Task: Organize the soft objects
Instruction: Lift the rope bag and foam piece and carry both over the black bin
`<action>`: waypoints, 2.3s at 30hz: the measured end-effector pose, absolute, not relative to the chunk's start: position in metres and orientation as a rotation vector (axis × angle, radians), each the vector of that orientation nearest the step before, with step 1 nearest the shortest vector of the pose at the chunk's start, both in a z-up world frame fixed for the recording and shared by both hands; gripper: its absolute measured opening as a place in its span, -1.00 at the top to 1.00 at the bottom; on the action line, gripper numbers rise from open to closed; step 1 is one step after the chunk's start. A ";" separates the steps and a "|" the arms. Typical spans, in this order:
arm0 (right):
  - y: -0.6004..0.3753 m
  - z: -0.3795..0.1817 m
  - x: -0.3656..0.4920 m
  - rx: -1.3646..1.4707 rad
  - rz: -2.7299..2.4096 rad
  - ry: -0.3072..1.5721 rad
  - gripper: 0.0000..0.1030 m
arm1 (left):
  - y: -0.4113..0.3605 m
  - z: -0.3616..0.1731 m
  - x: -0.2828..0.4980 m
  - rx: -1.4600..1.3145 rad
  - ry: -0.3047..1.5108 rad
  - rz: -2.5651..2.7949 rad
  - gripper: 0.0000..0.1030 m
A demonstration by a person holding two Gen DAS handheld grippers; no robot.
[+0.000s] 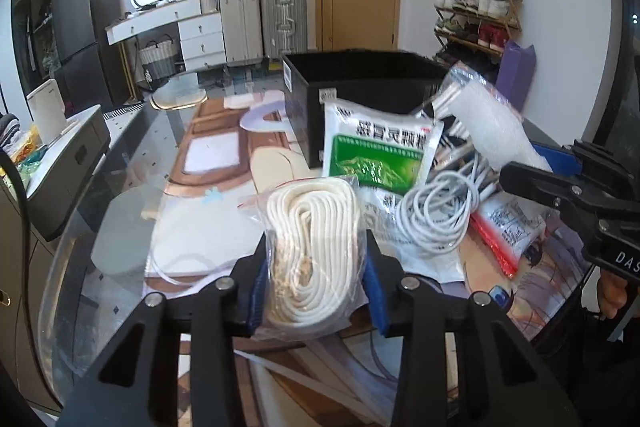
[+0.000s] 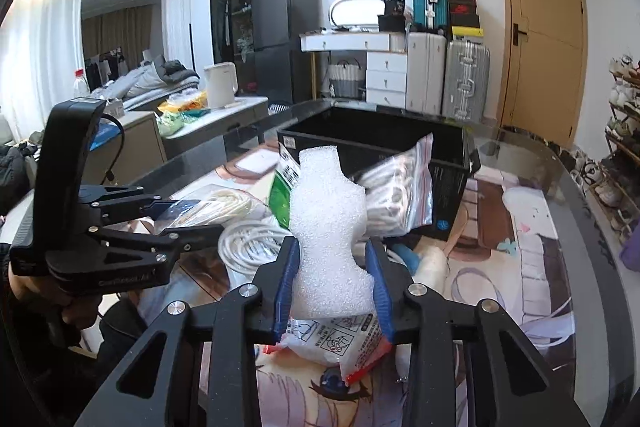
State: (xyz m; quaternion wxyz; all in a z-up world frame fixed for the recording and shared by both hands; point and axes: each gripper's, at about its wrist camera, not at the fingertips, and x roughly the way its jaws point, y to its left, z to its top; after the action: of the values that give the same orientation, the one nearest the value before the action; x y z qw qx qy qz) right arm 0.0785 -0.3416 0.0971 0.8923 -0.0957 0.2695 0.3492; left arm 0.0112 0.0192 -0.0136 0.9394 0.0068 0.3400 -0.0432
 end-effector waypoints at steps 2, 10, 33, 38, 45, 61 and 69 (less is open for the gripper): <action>-0.344 0.101 0.076 -0.190 0.731 0.540 0.33 | 0.022 -0.008 0.008 0.008 0.668 -0.080 0.24; -0.355 0.126 0.071 -0.153 0.732 0.493 0.33 | 0.029 0.033 -0.006 -0.041 0.537 -0.091 0.24; -0.376 0.170 0.130 -0.105 0.674 0.503 0.33 | 0.028 0.080 0.043 -0.072 0.441 -0.092 0.23; -0.372 0.173 0.140 -0.111 0.669 0.507 0.33 | 0.025 0.086 0.060 -0.079 0.430 -0.109 0.23; -0.365 0.173 0.170 -0.121 0.673 0.541 0.33 | 0.014 0.080 0.085 -0.041 0.450 -0.119 0.23; -0.338 0.146 0.223 -0.155 0.670 0.633 0.33 | -0.001 0.046 0.136 0.003 0.544 -0.111 0.23; -0.333 0.138 0.229 -0.180 0.673 0.641 0.33 | -0.004 0.030 0.148 0.017 0.591 -0.104 0.23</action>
State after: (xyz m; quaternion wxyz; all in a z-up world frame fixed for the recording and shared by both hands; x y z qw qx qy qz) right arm 0.2288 -0.3333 0.1376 0.8901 -0.0867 0.3086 0.3240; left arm 0.1483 -0.0040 0.0302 0.9553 0.0086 0.2911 -0.0511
